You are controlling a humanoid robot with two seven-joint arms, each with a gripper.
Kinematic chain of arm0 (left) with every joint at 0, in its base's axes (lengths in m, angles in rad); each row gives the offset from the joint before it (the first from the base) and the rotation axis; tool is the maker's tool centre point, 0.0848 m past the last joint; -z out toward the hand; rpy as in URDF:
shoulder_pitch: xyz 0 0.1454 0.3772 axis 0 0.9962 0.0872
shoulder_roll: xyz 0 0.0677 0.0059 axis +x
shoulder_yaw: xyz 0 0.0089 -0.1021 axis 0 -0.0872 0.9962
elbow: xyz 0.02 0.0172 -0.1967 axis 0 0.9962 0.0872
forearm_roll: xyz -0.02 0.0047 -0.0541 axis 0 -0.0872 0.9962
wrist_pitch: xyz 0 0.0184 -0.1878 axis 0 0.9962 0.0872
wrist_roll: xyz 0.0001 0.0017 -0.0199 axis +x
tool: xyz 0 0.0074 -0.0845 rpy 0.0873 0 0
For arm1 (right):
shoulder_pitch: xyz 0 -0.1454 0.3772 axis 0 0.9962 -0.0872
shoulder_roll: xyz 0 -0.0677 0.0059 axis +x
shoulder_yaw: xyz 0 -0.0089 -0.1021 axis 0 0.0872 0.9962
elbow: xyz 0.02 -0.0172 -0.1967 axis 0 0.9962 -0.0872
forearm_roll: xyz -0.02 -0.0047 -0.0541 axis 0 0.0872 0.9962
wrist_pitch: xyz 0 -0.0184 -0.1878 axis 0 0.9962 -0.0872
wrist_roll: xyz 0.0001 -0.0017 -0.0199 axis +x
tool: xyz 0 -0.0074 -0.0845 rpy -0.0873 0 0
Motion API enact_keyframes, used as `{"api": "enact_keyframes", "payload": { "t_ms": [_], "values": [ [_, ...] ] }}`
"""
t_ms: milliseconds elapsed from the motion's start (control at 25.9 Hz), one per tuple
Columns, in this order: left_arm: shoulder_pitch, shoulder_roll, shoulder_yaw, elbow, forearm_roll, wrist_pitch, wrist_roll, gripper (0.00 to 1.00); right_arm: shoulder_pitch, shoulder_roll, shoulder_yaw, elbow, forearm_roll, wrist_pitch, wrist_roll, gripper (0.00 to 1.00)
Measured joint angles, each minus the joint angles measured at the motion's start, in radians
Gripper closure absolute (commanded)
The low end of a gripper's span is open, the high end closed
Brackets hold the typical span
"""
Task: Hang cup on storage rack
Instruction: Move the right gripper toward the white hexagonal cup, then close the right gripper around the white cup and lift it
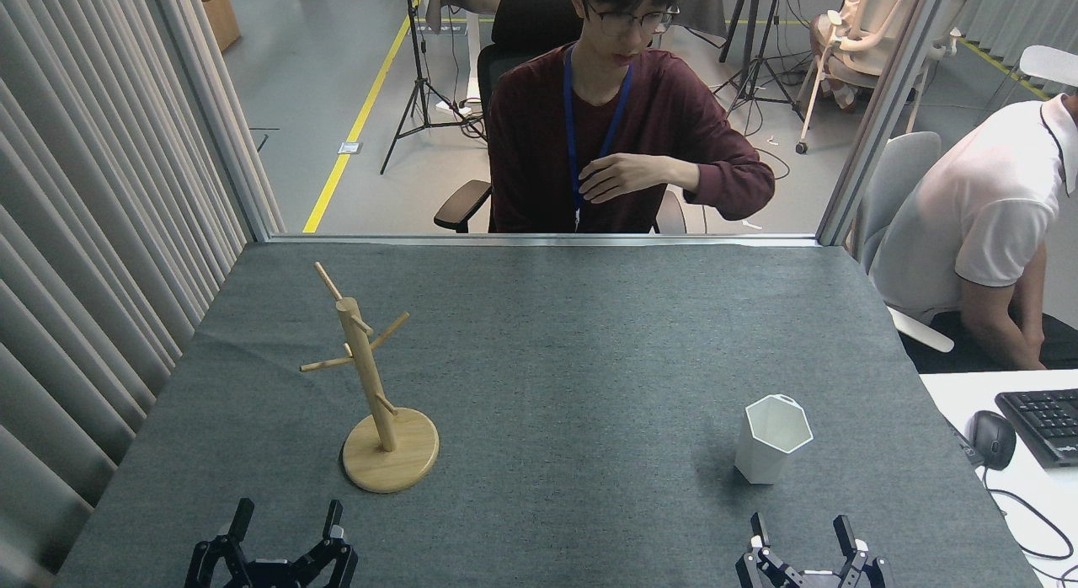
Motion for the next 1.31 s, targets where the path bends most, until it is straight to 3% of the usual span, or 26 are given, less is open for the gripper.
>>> {"api": "enact_keyframes", "payload": {
  "t_ms": [193, 695, 1313],
  "values": [
    [-0.003, -0.004, 0.000, 0.010, -0.001, 0.003, 0.000, 0.01, -0.025, -0.007, 0.000, 0.050, 0.004, 0.027, 0.002, 0.02],
    [-0.014, -0.008, 0.002, 0.020, 0.001, 0.008, 0.000, 0.01, -0.247, -0.037, 0.008, 0.307, 0.008, 0.066, 0.005, 0.02],
    [-0.016, -0.007, 0.003, 0.028, 0.003, 0.009, 0.002, 0.01, -0.380, -0.056, 0.017, 0.459, 0.008, 0.070, 0.001, 0.02]
  ]
}}
